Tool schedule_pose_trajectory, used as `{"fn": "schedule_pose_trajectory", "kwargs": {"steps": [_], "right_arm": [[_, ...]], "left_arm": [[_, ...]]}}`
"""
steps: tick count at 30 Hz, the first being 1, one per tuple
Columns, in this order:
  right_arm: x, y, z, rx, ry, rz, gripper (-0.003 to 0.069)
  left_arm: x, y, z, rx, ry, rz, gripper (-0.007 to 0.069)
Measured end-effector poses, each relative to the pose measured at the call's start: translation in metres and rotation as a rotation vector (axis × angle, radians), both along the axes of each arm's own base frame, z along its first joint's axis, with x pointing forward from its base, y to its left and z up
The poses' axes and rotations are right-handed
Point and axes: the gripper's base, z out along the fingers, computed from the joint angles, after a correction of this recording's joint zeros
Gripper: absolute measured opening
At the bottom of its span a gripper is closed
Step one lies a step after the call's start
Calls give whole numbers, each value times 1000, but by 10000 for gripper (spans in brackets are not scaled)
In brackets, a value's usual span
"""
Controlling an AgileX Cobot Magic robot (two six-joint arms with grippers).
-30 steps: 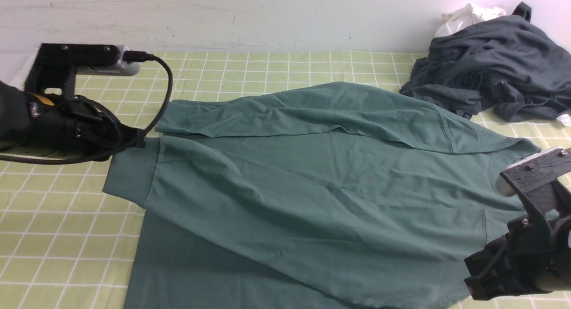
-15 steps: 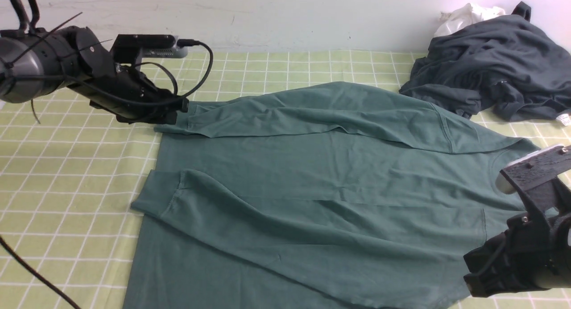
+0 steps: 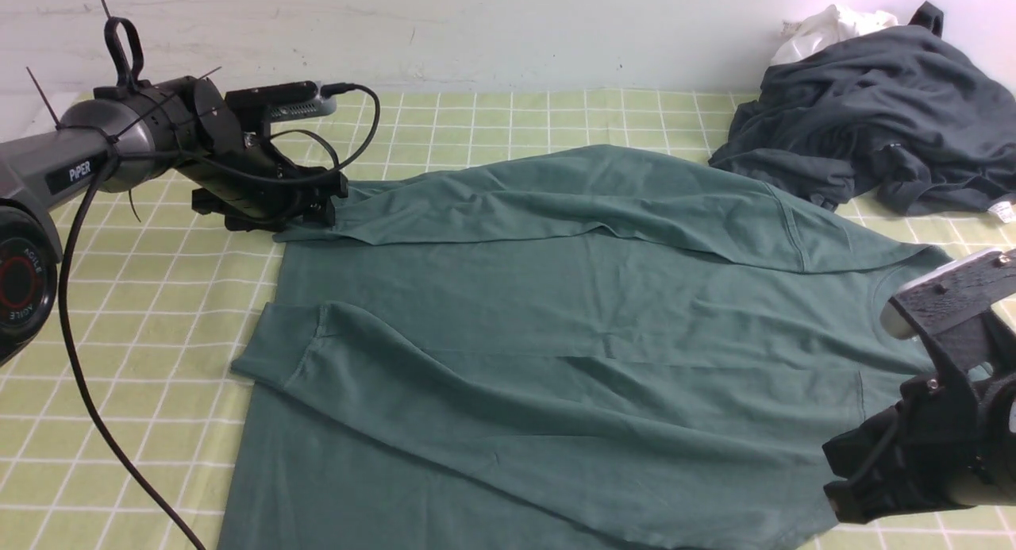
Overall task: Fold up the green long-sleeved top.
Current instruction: Use the left arm to clamp the cuff farthest from it
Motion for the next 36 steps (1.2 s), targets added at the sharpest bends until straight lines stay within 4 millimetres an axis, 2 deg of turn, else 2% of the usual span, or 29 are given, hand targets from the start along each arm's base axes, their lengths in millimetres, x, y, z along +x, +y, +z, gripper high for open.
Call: {"fn": "schedule_pose_trajectory", "kwargs": {"steps": [3, 5, 10, 12, 16, 22, 24, 26, 28, 33, 36], "right_arm": [[0, 0, 0, 1, -3, -1, -16], [0, 0, 0, 2, -6, -1, -16], [1, 0, 0, 2, -8, -1, -16], [1, 0, 0, 2, -9, -2, -16], [1, 0, 0, 2, -9, -2, -16], [1, 0, 1, 3, -10, -2, -16], [1, 0, 1, 3, -10, -2, -16], [1, 0, 1, 3, -10, -2, -16], [1, 0, 1, 6, -9, -3, -16], [1, 0, 1, 6, -9, -3, -16], [1, 0, 1, 6, -9, -3, -16]], "left_arm": [[-1, 1, 0, 16, 19, -5, 421], [-3, 2, -2, 36, 37, -18, 360], [-5, 4, 2, 85, 61, -57, 101], [-6, 4, 8, 99, 63, -78, 39], [-11, 4, 34, 121, 54, -120, 26], [-35, 2, 84, 116, 126, -169, 26], [-38, 1, 91, 117, 130, -176, 26], [-36, 1, 90, 121, 111, -176, 26], [-27, 1, 79, 126, 73, -166, 26], [-6, 2, 33, 125, 34, -145, 45], [-1, 2, 12, 129, 48, -147, 102]]}}
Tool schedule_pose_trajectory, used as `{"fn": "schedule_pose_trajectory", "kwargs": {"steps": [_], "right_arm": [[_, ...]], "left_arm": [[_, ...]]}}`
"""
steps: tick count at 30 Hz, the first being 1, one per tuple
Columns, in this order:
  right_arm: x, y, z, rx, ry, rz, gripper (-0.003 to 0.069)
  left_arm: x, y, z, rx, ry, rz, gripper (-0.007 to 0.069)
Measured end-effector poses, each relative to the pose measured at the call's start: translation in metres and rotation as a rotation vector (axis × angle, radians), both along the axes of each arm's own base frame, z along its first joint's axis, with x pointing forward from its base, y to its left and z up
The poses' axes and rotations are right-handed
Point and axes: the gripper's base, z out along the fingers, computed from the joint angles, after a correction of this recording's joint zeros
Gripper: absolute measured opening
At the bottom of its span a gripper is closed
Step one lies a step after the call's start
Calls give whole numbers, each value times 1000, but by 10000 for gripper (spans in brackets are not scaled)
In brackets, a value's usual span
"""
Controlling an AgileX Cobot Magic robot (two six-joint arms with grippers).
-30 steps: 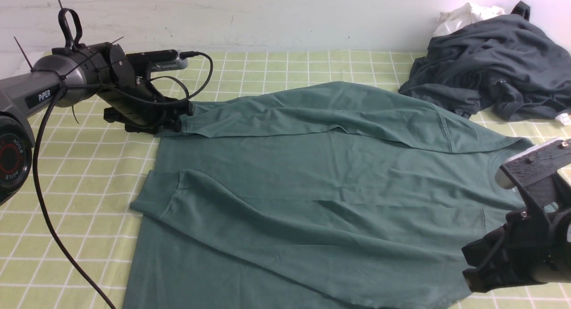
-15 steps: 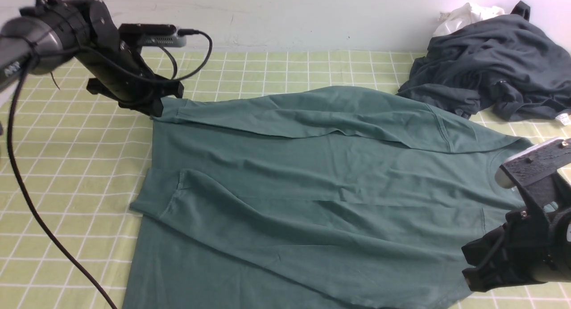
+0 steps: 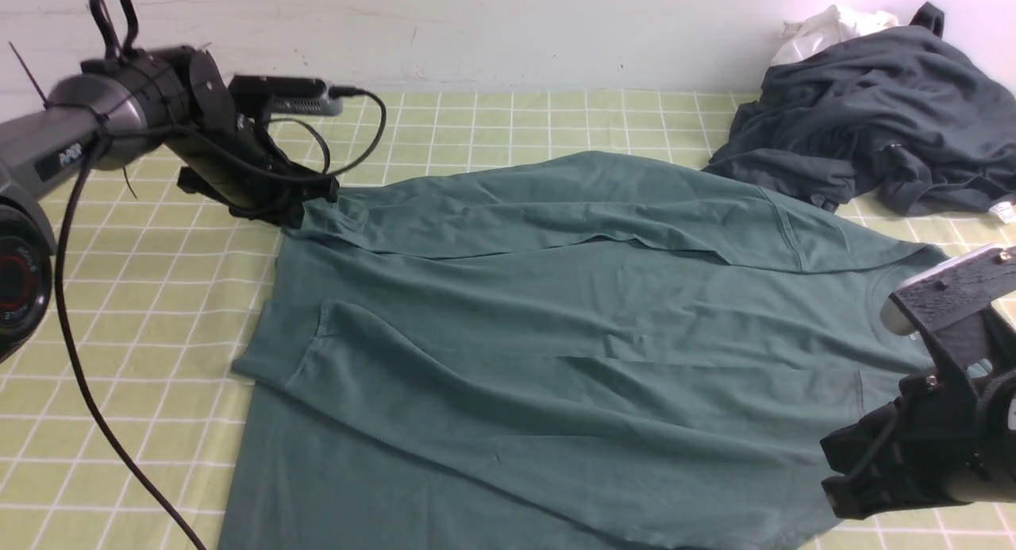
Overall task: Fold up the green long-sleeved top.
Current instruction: Use the left arm to clamp the cuff farthest from it
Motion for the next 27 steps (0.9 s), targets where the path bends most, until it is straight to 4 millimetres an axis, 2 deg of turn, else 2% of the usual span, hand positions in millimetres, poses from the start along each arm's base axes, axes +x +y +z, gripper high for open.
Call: {"fn": "schedule_pose_trajectory", "kwargs": {"steps": [3, 8, 12, 16, 22, 24, 27], "right_arm": [[0, 0, 0, 0, 0, 0, -16], [1, 0, 1, 2, -11, -1, -16], [1, 0, 1, 3, -14, -2, -16], [1, 0, 1, 3, -16, -2, -16], [1, 0, 1, 3, -17, -2, -16], [1, 0, 1, 4, -16, -3, -16], [1, 0, 1, 4, -16, -3, -16]], "left_arm": [[3, 0, -2, 0, -29, 4, 212], [9, 2, 9, 0, -85, 11, 393], [9, 3, 8, 22, -66, 0, 426], [7, 5, 0, 57, -30, -16, 362], [3, 5, -6, 65, 34, -27, 77], [1, 5, -6, 65, 56, -30, 27], [-1, 5, 5, 63, 84, -37, 16]]}}
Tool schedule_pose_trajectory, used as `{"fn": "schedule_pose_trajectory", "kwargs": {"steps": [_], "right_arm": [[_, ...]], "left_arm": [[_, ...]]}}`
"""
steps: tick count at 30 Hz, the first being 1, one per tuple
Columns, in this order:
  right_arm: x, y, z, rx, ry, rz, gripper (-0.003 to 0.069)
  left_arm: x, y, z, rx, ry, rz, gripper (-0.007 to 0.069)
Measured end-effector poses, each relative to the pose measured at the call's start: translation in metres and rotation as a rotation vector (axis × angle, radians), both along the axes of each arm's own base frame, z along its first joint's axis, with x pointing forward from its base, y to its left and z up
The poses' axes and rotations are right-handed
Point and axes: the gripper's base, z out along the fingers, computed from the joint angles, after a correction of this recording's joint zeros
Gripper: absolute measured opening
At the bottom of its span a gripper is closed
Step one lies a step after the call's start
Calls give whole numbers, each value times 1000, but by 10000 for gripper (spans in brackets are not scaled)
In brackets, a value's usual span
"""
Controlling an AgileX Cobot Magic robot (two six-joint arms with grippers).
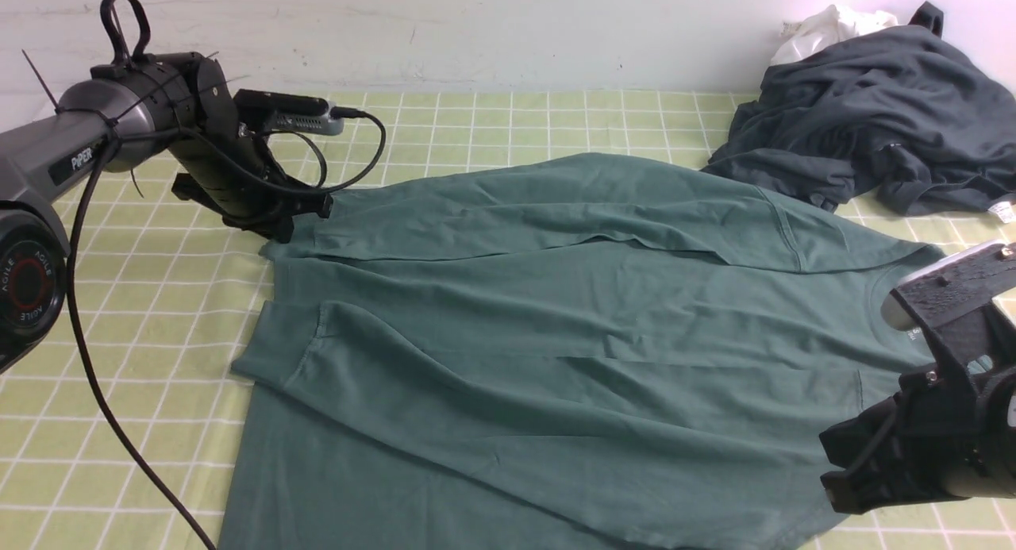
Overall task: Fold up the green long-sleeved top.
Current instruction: Use the left arm to clamp the cuff farthest from it, then use the left arm to drag and drop the cuff onto the cuff closest to the left arm
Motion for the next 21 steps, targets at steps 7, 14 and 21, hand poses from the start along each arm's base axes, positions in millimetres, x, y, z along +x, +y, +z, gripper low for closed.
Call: {"fn": "schedule_pose_trajectory", "kwargs": {"steps": [7, 14, 21], "right_arm": [[0, 0, 0, 0, 0, 0, -16], [-1, 0, -1, -5, 19, 3, -16], [-3, 0, -2, -8, 34, 6, -16]], "left_arm": [[-5, -4, 88, -47, -92, -12, 16], [-22, -12, 117, -126, -1, -42, 16], [-53, -21, 100, -132, 141, -29, 16]]}}
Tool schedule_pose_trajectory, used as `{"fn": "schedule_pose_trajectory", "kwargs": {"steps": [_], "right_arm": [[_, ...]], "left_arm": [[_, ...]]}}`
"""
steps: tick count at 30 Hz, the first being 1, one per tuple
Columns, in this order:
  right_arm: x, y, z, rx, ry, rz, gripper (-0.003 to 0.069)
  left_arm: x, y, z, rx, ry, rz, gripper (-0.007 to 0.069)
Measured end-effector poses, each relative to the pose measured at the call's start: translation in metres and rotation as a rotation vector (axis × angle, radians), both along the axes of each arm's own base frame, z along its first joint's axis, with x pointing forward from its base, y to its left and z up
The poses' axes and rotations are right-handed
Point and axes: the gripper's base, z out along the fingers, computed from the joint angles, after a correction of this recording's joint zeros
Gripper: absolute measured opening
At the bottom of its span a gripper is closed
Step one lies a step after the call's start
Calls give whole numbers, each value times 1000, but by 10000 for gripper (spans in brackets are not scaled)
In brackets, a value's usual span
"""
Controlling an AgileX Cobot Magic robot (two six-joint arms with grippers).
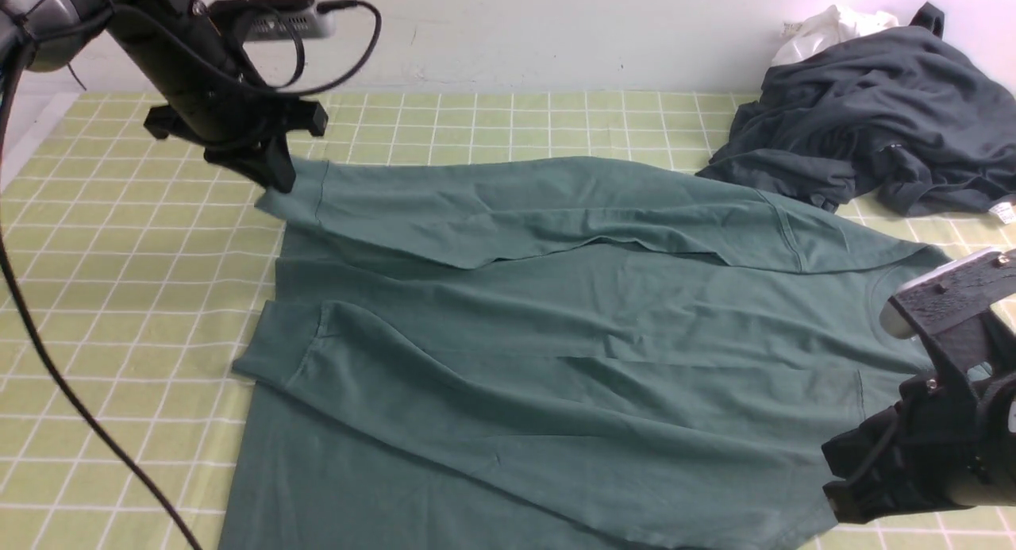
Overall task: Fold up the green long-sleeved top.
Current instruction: Use the left arm to drag and drop the cuff onto the cuff closest to the left arm
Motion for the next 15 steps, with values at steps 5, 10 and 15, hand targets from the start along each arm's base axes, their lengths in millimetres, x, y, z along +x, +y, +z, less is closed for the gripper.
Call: {"fn": "schedule_pose_trajectory", "kwargs": {"steps": [5, 10, 15], "right_arm": [[-1, 0, 0, -2, 9, 2, -16], [-1, 0, 0, -2, 9, 2, -16], [-1, 0, 0, 3, 11, -1, -16]], "left_arm": [[-56, -7, -5, 20, 121, -29, 16], [-92, -4, -27, 35, 240, -41, 16], [-109, -2, -56, 58, 327, -75, 36]]}}
